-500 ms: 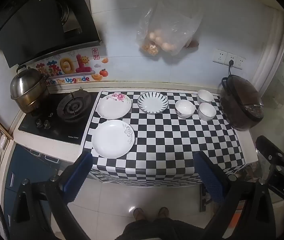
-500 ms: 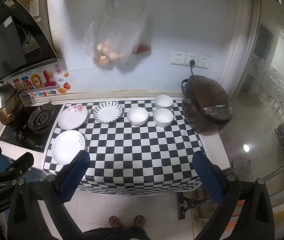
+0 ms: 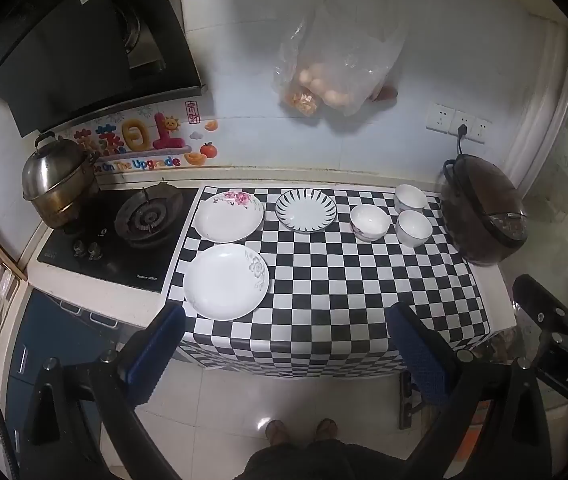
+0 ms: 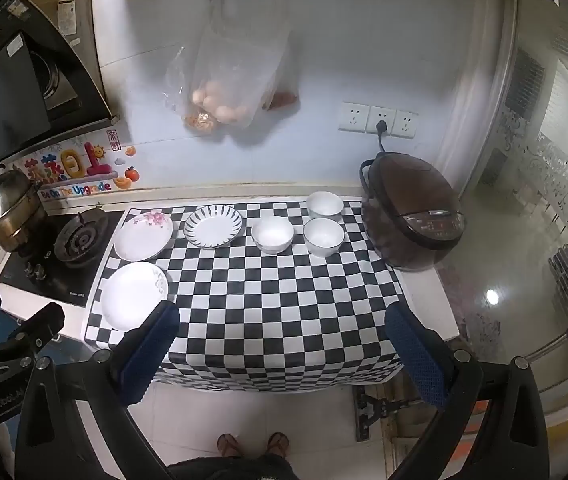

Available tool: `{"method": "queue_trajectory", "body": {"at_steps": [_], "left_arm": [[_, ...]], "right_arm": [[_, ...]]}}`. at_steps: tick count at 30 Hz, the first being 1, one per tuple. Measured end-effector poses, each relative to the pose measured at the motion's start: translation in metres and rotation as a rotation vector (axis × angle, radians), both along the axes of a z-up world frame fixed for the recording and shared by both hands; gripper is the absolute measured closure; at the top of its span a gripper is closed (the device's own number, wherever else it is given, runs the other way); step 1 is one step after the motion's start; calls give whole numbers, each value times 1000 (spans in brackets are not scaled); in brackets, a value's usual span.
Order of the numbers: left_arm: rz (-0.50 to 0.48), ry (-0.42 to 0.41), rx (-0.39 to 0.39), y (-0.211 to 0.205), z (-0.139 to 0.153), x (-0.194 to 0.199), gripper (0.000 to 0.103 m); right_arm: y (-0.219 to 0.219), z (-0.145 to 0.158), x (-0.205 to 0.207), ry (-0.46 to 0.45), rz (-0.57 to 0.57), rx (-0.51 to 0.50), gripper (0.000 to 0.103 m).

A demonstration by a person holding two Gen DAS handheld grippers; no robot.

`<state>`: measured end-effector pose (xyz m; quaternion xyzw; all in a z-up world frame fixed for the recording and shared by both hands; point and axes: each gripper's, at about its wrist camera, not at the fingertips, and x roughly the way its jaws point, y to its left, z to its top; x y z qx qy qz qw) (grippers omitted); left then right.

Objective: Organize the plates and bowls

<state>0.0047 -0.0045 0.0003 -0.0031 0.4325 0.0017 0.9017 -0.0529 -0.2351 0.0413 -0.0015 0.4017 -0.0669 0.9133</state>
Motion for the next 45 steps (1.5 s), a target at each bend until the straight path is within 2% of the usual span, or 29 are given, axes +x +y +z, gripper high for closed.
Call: {"method": "queue_trajectory", "body": {"at_steps": [45], "left_arm": [[4,-50,-5,3,13,-10,0]], "right_arm": [[-2,6,-9,-21,6,-8,0]]}}
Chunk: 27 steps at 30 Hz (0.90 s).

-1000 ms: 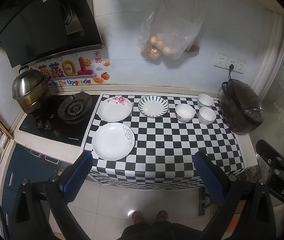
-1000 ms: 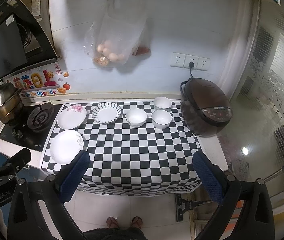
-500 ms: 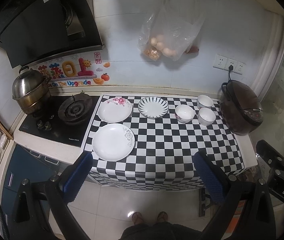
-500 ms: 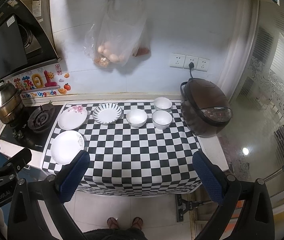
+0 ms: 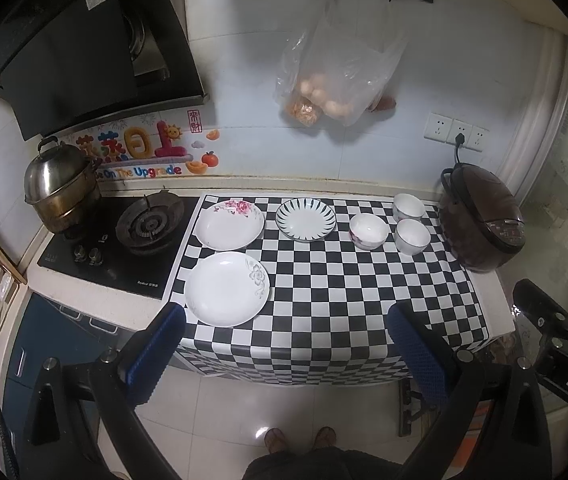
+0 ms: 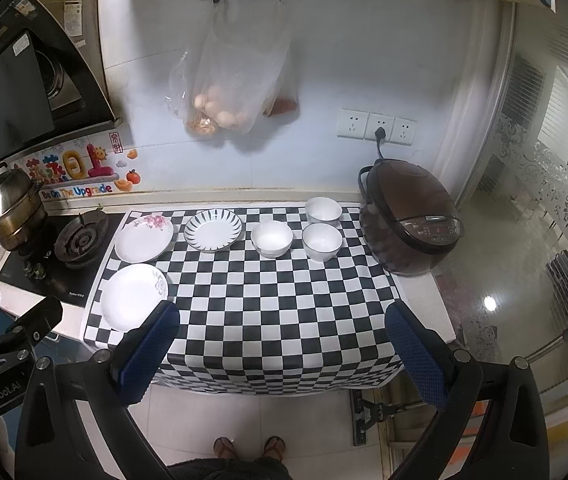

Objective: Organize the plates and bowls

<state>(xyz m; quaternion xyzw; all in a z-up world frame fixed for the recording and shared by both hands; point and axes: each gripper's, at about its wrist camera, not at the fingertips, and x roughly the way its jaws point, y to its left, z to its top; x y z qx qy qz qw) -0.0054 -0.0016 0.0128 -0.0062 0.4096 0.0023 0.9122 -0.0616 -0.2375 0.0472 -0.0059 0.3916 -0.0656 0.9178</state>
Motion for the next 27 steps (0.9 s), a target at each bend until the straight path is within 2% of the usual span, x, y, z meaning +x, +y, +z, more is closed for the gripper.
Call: {"method": "queue_trajectory", "body": {"at_steps": [27], "left_arm": [[-2,-5,-1,2,-2,-3,0]], "right_arm": [[0,3,0,-3,3,-1,0]]}}
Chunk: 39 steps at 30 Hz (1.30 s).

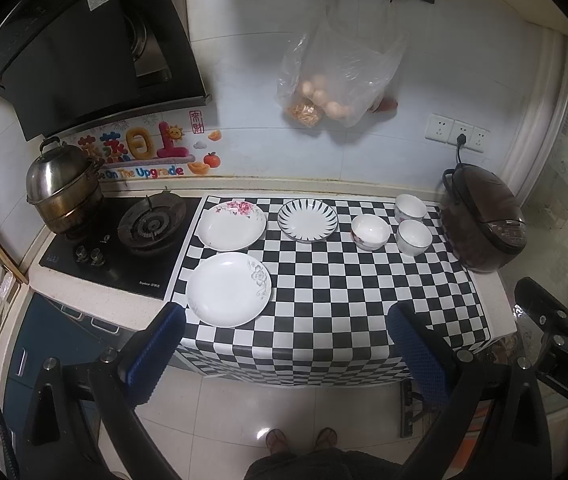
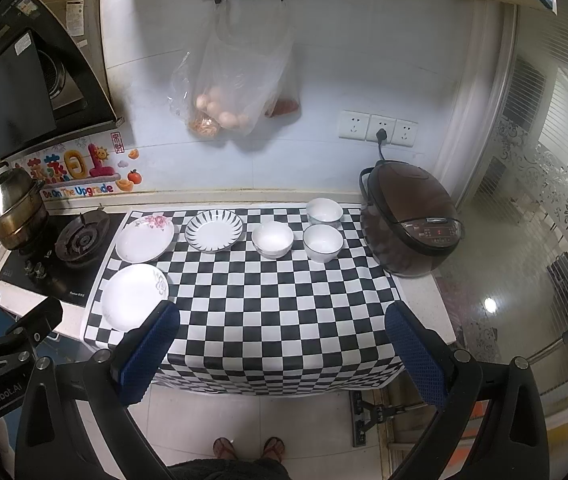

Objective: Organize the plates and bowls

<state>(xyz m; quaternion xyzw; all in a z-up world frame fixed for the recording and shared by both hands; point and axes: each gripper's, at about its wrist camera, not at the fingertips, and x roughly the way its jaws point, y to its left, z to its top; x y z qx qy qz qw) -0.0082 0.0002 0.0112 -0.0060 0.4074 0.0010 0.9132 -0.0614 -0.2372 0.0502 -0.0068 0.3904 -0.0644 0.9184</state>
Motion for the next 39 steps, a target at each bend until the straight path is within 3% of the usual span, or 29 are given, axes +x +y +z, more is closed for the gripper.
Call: {"method": "queue_trajectory", "body": {"at_steps": [14,20,24,28,35,39], "left_arm": [[0,-4,5,8,3,9,0],[80,-17,53,23,-14,42,0],[165,15,78,50,-43,73,0],[229,106,81,92,-89,116,1],[220,304,40,155,-185,188,2],[181,427,-21,197,-244,237,2]], "right_arm": [[-2,0,5,-7,-2,11,0],[-7,-18,28,-102,48,54,0],[2,-62,71,-11,146,136,0],[27,-123,130,124,236,198,0],[91,-236,222,365,273,269,0],[122,-303,272,512,251,363,2]]}}
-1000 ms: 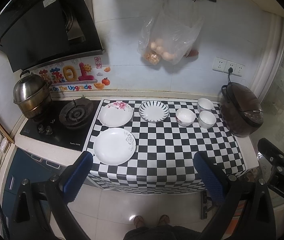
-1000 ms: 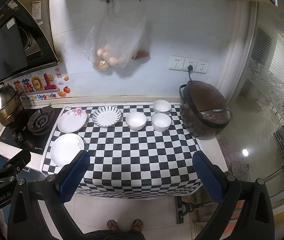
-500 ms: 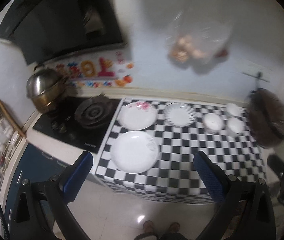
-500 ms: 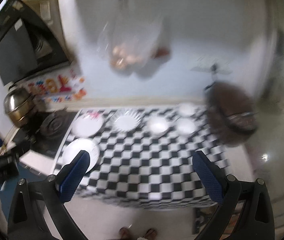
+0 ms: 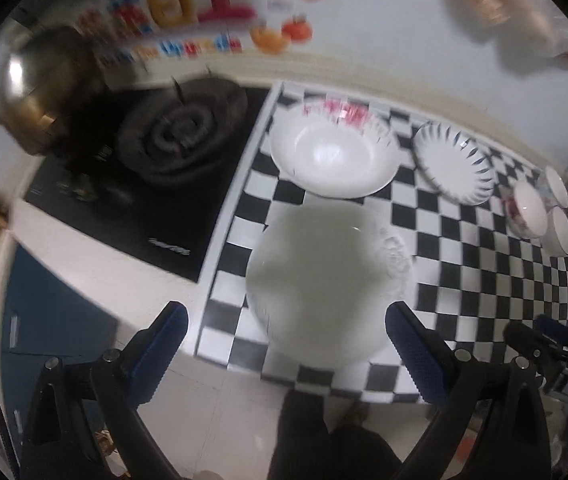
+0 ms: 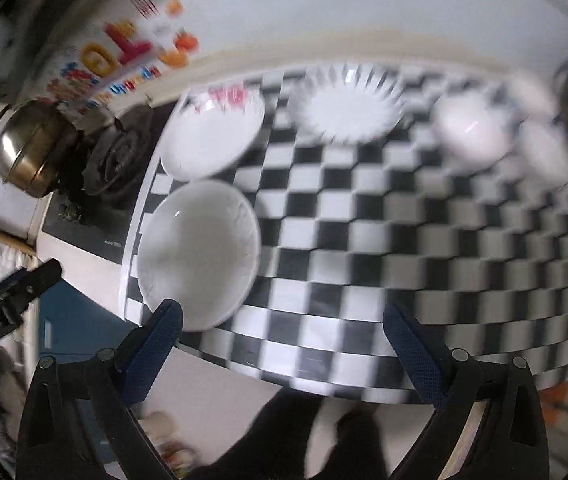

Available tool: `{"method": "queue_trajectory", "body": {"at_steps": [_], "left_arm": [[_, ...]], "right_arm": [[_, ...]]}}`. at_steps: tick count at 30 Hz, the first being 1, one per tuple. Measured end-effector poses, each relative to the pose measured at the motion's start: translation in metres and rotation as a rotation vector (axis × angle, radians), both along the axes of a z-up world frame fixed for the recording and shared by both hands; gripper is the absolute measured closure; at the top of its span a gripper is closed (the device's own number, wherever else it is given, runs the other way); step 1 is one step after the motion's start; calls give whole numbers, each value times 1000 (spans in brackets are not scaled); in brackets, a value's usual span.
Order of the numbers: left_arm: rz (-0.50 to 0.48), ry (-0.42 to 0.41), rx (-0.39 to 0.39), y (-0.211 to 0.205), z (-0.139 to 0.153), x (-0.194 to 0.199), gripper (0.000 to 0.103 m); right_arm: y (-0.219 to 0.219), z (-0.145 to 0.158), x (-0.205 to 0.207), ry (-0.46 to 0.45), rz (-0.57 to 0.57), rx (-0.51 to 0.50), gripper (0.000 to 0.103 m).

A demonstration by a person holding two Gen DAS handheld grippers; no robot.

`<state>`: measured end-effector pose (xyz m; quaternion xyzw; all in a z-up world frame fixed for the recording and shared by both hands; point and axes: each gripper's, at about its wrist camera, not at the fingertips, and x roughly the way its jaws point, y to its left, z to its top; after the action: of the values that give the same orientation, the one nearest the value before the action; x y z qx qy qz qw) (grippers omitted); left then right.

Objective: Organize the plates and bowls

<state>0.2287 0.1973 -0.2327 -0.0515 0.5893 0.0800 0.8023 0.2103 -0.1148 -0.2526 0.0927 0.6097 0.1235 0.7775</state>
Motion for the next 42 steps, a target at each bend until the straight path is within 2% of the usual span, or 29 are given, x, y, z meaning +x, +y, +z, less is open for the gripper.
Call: {"method": "queue_trajectory", "body": {"at_steps": [6,8,12,14,16,19,22,23,24,26,35,42], "left_arm": [[-23,172,-101,49,-84,54,21],[-46,223,-106,53,-106,64,30],[-88,286,-130,54,-133,78,48],[-100,321,-148,52,-143,83,60],[-97,345,-162,52,-150,85,64],[-102,358,-214,49,-153,85,64],[-135,355,-206,39,-149,83,66],[-137,352,-201,37,-148,83,66],[-135,352,-205,36,-146,82,67],[-123,348,-212,36,-143,81,68],[-117,344,-190,26,-137,76,68],[-146,297,-188,-23,-101,60,68]], "right_arm": [[36,-83,61,178,-44,39,8],[45,-106,77,231,-54,55,11],[59,-137,96,304,-52,56,22],[65,-153,105,333,-51,52,27],[70,-166,110,367,-48,61,33],[78,-172,115,379,-23,68,44],[85,-177,116,408,6,61,55],[86,-179,117,414,15,58,61],[89,-180,116,426,22,65,73],[91,-182,114,437,29,45,80],[87,-177,111,436,58,50,83],[68,-152,106,407,52,78,84]]}}
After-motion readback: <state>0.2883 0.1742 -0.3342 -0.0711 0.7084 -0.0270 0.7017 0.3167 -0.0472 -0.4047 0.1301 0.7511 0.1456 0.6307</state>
